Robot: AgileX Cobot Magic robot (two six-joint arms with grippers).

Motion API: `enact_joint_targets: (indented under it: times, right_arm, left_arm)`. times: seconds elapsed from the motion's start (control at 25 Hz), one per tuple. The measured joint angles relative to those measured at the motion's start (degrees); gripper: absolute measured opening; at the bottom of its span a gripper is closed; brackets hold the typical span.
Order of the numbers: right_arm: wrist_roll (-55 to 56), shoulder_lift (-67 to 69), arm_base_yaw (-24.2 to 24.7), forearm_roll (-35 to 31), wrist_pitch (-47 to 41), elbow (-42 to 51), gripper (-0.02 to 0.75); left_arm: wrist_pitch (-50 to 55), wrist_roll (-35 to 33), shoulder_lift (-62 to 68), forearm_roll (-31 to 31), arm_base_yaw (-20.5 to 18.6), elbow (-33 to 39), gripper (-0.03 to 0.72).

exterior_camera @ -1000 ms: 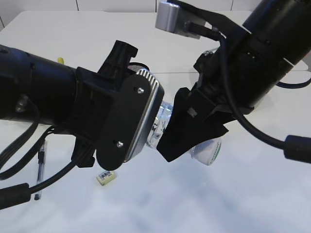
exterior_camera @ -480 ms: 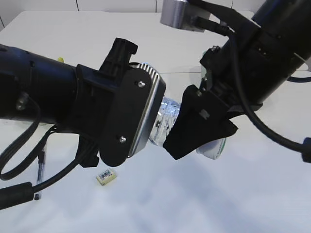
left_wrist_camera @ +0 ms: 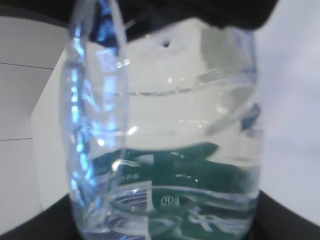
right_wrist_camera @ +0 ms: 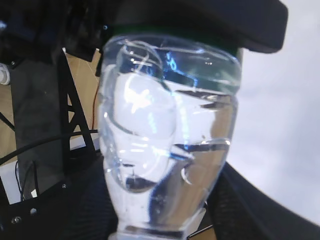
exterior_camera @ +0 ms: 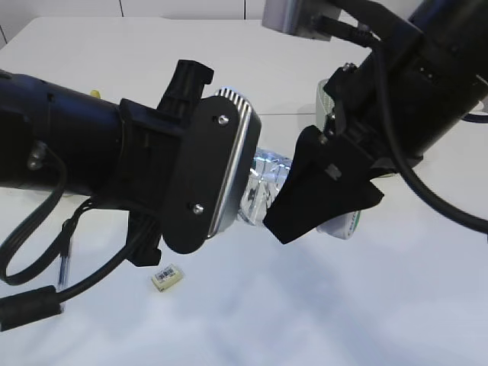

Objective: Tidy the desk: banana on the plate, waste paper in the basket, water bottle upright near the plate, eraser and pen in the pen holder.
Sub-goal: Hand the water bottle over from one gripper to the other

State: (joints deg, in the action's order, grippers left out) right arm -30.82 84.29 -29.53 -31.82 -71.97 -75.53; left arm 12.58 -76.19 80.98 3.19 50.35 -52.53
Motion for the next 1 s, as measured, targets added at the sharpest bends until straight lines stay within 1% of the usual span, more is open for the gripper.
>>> enact_joint_targets:
  times: [0.2,0.32,0.44,0.64,0.8,0.92,1.0]
  right_arm:
    - [-0.50,-0.12,1.75,-1.35,-0.86,0.00,0.421]
    - [-0.91,-0.75,2.80,-1.60,-1.25,-0.12,0.417]
    - [-0.91,-1.00,4.53,-0.58,0.61,-0.63,0.412]
    - [-1.01,-1.80,6.24,0.62,0.85,-0.63,0.409]
    - [-1.01,-2.03,6.38,1.13,0.85,-0.63,0.409]
    - [-0.91,-2.03,6.38,2.97,0.85,-0.63,0.409]
    - [-0.68,-2.03,6.38,4.79,0.85,-0.63,0.408]
  left_arm:
    - [0.00,0.59,-0.13,0.61,0.00,-0.10,0.413]
    - [2.92,0.27,-0.13,0.20,-0.18,0.02,0.412]
    - [6.51,-0.65,-0.13,0.10,-0.06,0.60,0.412]
    - [6.43,-0.79,-0.13,0.10,-0.06,0.65,0.412]
    - [6.41,-0.79,-0.13,0.10,-0.06,0.65,0.412]
    - [6.41,-0.79,-0.13,0.65,-0.06,0.65,0.412]
    - [6.08,-0.79,-0.13,2.28,-0.06,0.65,0.412]
